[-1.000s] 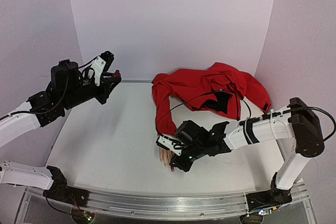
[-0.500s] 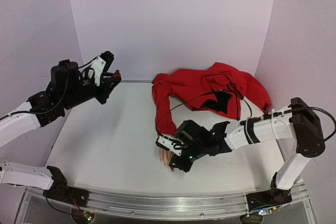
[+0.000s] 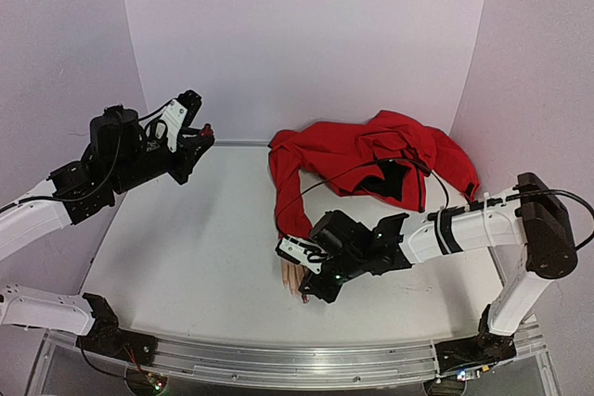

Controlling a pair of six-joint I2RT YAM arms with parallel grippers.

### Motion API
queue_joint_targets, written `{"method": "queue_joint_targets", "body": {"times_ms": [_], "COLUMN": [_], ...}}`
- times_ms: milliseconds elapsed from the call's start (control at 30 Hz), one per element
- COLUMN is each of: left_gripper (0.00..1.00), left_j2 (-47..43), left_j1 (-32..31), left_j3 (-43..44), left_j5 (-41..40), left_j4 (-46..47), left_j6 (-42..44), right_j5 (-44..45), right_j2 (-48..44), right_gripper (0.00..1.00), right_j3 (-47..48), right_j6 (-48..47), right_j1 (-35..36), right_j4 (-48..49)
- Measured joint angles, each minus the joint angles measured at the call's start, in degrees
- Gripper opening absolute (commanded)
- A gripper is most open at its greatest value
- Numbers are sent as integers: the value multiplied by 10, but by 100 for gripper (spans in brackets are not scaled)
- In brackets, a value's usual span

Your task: Paint the nails

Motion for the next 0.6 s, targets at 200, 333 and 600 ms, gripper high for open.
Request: {"method": "queue_joint_targets", "body": {"times_ms": [200, 333, 600], "left_gripper": [0, 0, 0], "left_j2": [0, 0, 0], "left_j1": [0, 0, 0], "left_j3": [0, 0, 0], "left_j5": [0, 0, 0], "left_j4": [0, 0, 0], "left_j6": [0, 0, 0], "right_j5": [3, 7, 9], "right_j2": [0, 1, 3], "right_gripper": [0, 0, 0], "right_j3": [0, 0, 0], "right_j6": [0, -2, -2], "right_j1": [1, 1, 1], "right_j4": [0, 3, 5]}}
